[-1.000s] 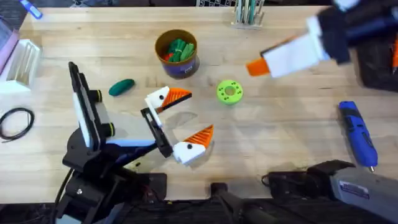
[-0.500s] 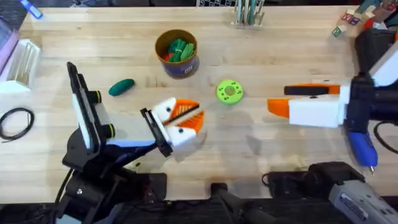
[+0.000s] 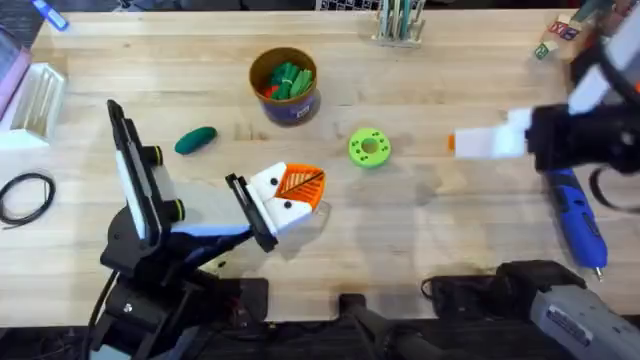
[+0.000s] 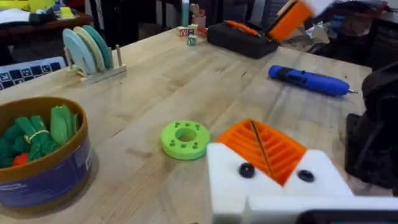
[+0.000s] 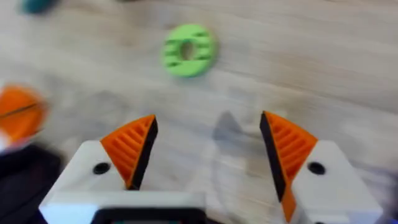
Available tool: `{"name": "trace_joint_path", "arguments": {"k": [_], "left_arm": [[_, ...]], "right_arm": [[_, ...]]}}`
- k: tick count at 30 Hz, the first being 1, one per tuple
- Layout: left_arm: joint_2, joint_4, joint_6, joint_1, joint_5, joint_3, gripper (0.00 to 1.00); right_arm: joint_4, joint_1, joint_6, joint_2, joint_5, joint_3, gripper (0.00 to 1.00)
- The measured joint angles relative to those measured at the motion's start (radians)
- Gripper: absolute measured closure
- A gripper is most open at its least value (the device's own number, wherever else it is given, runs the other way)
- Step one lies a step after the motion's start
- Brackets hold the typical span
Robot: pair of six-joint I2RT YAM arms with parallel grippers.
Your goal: Pick up the gripper from the table and insert it into the empty holder that is missing its gripper. Then pick up a screw, insert it into the mounting hole, and use the screwdriver to tighten it. Finally, clean up the table by picking up the vegetable and placing it into the bucket.
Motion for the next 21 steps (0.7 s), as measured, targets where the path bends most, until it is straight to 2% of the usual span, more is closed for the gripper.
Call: {"name": "trace_joint_path", "arguments": {"k": [7,11,16,21], "left_arm": [[0.000,0.000,0.000,0.000,0.000,0.000,0.991],[0.000,0.000,0.000,0.000,0.000,0.000,0.991],[0.000,0.000,0.000,0.000,0.000,0.000,0.992],[0.000,0.000,0.000,0.000,0.000,0.000,0.992]], "right_arm": [[0.163,-0.120,0.032,0.227,0.428,0.000,0.010],[0.235,-0.185,-0.007,0.326,0.585,0.000,0.010],[0.242,-0.293,-0.113,0.444,0.576,0.000,0.010],[0.130,-0.435,-0.184,0.498,0.513,-0.004,0.010]]}}
